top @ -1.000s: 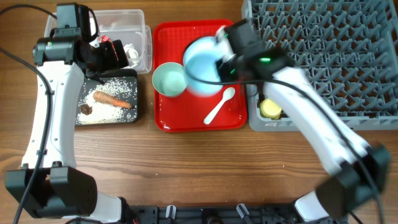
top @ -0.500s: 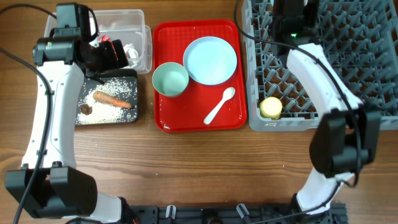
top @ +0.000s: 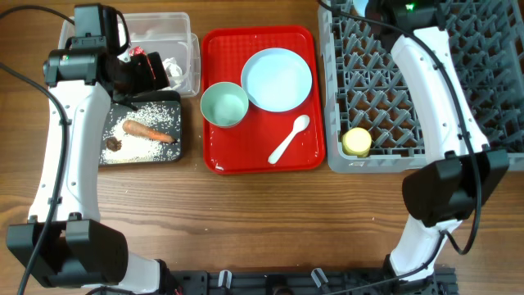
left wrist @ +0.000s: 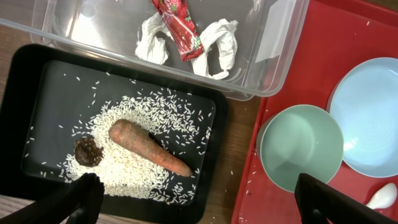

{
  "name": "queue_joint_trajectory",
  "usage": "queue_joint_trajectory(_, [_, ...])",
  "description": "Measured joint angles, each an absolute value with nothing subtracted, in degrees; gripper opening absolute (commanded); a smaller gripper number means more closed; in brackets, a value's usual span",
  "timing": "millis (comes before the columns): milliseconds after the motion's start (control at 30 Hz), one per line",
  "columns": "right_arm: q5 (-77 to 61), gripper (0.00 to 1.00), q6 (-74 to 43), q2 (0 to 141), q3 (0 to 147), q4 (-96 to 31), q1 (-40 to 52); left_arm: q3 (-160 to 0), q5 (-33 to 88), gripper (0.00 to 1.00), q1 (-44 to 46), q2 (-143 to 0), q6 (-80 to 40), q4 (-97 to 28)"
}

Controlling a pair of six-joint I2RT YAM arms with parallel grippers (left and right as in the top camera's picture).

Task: Sort waste into correct bins and load items into the dishwasher rack
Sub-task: 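Carry the light-blue bowl with the right gripper into the grey rack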

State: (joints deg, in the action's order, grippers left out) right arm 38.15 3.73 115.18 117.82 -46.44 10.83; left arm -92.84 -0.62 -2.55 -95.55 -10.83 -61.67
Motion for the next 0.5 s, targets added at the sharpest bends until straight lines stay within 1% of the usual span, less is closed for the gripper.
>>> queue_joint_trajectory(133, [38.20, 0.04, 0.23, 117.51, 117.82, -59.64, 10.83, -92.84, -0.62, 1.00, -2.55, -95.55, -10.83, -61.67])
queue_joint_trajectory(167, [38.17, 0.04, -1.65, 117.99, 117.73, -63.79, 10.83, -92.84, -0.62, 1.00, -2.55, -95.55, -10.83, -61.76])
queue_joint_trajectory(267, [38.20, 0.04, -8.99, 118.21, 117.60, -70.11, 10.83, -92.84, -0.62, 1.00, -2.55, -95.55, -10.83, -61.67])
queue_joint_trajectory(400, [42.09, 0.04, -14.90, 118.21, 117.45, -71.33, 10.90, -92.84, -0.62, 1.00, -2.55, -95.55, -10.83, -61.67])
queue_joint_trajectory(467, [46.37, 0.04, -14.74, 118.21, 117.05, -65.84, 11.07, -92.84, -0.60, 1.00, -2.55, -95.55, -10.83, -61.69])
queue_joint_trajectory(500, [50.00, 0.04, -12.36, 118.21, 116.88, -58.89, 11.22, -92.84, -0.62, 1.00, -2.55, -95.55, -10.83, -61.67])
